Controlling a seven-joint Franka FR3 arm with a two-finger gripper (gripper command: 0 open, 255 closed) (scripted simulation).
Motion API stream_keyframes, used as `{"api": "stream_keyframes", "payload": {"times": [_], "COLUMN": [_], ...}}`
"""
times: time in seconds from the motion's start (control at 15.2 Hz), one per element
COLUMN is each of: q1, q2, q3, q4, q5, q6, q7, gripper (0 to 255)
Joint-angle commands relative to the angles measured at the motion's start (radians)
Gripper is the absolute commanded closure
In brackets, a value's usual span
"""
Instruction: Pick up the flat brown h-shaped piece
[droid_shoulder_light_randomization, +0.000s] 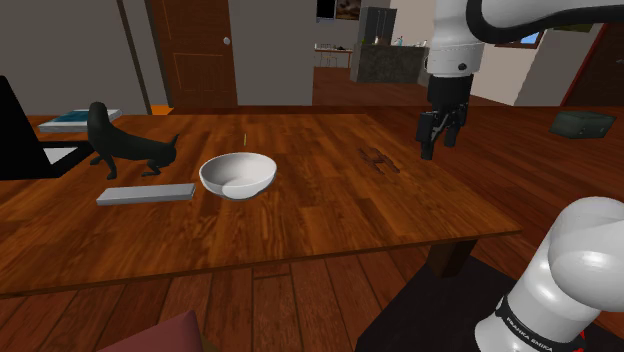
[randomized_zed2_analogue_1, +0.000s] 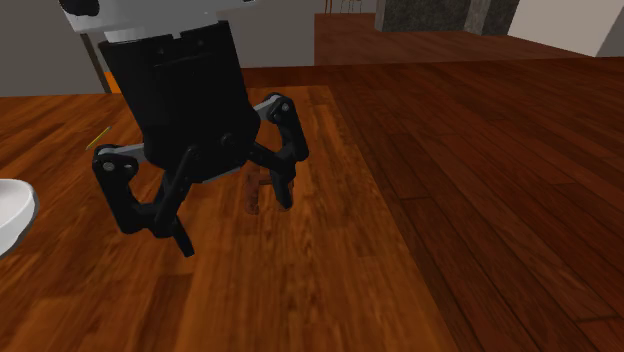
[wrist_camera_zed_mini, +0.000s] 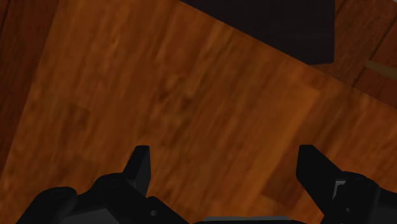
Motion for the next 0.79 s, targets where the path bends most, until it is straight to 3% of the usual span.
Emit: {"api": "stream_keyframes", "payload": {"times": [0.0, 0.73], "q1": [0.000, -0.062], "q2": [0.000, 0.333], "q3": [0.000, -0.070], "q4": [0.000, 0.079], "q5": [0.000, -0.071], "q6": [0.000, 0.324], "q7": [0.000, -0.038], "gripper": [0, 0]}}
